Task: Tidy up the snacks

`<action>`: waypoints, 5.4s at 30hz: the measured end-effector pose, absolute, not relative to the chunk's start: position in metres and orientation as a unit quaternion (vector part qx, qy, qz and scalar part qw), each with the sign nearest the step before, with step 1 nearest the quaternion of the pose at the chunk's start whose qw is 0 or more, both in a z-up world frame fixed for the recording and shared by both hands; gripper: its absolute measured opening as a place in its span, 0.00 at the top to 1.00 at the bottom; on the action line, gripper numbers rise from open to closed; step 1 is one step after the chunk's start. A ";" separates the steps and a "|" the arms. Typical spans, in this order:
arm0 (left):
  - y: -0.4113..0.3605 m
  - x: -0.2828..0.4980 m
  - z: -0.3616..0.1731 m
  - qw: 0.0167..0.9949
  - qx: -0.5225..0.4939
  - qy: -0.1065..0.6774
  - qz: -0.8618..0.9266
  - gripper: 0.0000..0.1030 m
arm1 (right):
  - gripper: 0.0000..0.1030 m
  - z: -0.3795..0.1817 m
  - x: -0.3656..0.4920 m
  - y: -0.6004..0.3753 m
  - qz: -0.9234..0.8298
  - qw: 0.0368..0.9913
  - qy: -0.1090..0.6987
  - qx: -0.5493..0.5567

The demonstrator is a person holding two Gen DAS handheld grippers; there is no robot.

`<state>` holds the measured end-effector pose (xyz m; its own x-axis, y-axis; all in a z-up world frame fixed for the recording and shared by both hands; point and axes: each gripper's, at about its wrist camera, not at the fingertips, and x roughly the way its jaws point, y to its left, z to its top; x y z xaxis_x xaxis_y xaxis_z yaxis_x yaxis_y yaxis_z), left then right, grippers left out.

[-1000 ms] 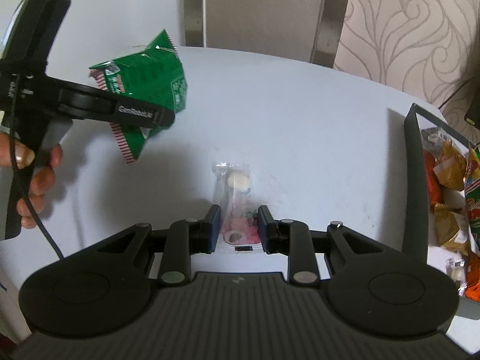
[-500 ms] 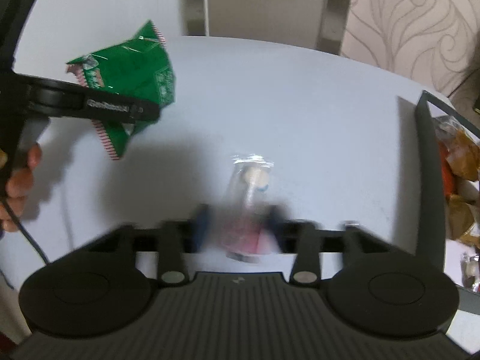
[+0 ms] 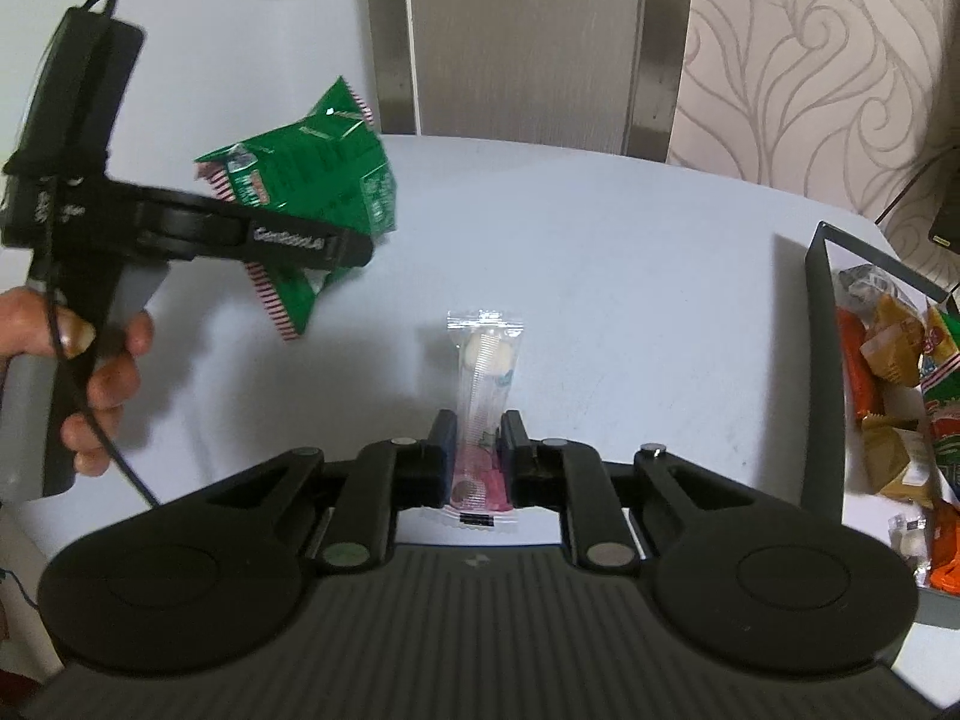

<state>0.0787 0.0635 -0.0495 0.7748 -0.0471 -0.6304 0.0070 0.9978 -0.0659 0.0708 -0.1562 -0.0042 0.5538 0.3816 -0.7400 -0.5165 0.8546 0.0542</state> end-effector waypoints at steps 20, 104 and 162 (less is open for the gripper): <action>0.013 0.095 -0.038 0.946 0.004 0.317 -0.063 0.56 | 0.82 0.016 0.050 -0.176 0.220 0.898 0.376 -0.054; -0.225 0.167 -0.048 0.905 0.089 0.293 -0.294 0.39 | 0.80 -0.008 0.148 -0.338 0.068 0.902 0.425 -0.032; -0.153 0.081 -0.047 0.923 0.098 0.278 -0.248 0.21 | 0.23 0.012 0.056 -0.300 -0.006 0.919 0.393 0.008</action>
